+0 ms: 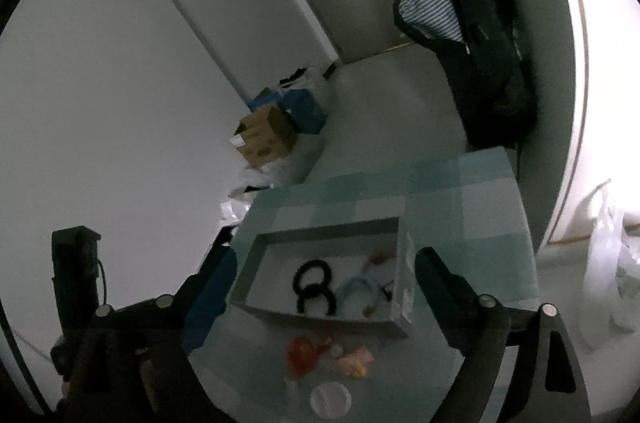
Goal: Organize jewelry
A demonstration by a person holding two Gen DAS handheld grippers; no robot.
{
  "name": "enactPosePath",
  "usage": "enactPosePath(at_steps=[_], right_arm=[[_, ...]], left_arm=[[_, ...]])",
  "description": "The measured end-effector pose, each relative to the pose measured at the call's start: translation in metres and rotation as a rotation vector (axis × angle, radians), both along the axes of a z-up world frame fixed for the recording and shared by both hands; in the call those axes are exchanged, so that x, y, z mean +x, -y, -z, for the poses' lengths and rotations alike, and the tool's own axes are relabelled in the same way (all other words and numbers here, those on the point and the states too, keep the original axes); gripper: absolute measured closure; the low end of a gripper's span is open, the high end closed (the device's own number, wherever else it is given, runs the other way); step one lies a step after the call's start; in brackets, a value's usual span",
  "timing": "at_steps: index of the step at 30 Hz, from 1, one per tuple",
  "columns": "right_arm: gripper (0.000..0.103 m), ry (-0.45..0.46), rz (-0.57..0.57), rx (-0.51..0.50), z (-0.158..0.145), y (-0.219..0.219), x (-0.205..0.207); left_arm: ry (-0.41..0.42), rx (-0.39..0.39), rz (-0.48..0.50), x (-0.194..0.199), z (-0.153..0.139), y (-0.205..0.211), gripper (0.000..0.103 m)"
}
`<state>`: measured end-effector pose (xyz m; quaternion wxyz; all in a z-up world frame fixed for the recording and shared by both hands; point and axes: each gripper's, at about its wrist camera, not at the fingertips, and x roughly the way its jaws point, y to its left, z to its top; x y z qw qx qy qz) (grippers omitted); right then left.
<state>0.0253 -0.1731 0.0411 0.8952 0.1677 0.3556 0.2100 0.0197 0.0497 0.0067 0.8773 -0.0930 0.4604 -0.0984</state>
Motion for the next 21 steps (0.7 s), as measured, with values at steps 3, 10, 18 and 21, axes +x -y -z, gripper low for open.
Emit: enactPosePath(at_steps=[3,10,18,21], right_arm=[[0.009,0.005,0.007,-0.021,0.001,0.003,-0.008],[0.006,-0.009,0.005,-0.06,0.009,0.005,-0.021],[0.004,-0.022,-0.023,-0.124,0.022,-0.001,-0.037],[0.004,-0.029,-0.033,-0.146,0.027,-0.003,-0.042]], left_arm=[[0.008,0.015,-0.002,-0.007,0.0,0.005,0.04],[0.008,0.075,-0.032,-0.017,0.005,0.016,0.04],[-0.013,0.088,-0.054,-0.024,0.012,0.02,0.04],[-0.018,0.099,-0.071,-0.025,0.015,0.02,0.04]])
